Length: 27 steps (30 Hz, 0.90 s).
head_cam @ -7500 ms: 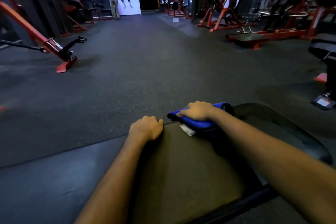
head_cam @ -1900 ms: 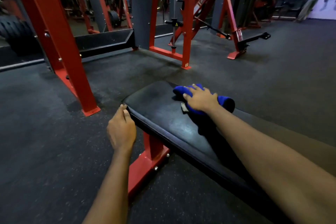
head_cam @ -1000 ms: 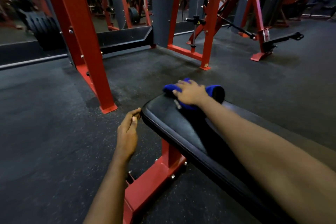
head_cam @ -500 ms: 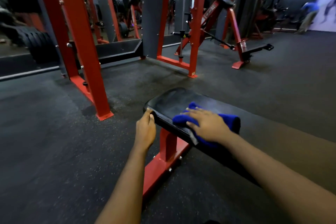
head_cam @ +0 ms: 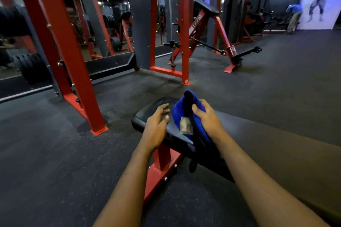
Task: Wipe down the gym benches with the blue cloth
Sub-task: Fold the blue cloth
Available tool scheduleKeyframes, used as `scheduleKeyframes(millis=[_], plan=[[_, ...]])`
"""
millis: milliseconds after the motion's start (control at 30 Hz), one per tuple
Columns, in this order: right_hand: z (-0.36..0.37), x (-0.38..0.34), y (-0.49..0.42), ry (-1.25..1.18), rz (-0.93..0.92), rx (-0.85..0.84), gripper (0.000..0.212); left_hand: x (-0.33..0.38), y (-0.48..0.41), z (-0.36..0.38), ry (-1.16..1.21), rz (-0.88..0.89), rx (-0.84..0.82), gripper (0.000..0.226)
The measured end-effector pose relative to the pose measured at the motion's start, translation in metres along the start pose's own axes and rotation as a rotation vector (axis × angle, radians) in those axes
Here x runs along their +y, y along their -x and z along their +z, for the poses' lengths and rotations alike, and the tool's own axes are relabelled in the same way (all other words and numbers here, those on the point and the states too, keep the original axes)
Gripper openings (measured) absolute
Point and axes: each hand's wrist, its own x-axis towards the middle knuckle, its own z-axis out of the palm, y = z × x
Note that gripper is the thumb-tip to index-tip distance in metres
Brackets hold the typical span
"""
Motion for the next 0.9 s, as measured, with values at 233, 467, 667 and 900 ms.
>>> scheduleKeyframes(millis=[233,467,667,900], plan=[[-0.013,-0.051,-0.039,-0.158,0.280,0.053,0.020,0.073,-0.063,-0.009,-0.191,0.006,-0.173,0.007],[-0.040,-0.204,-0.077,-0.153,0.593,-0.078,0.064,0.228,-0.140,-0.063,-0.441,-0.039,-0.236,0.018],[-0.013,-0.352,-0.127,0.109,0.484,0.071,0.047,0.359,-0.207,-0.141,-0.457,-0.068,-0.321,0.030],[0.030,-0.459,-0.187,0.344,0.373,0.312,0.013,0.421,-0.296,-0.232,-0.416,0.060,-0.443,0.039]])
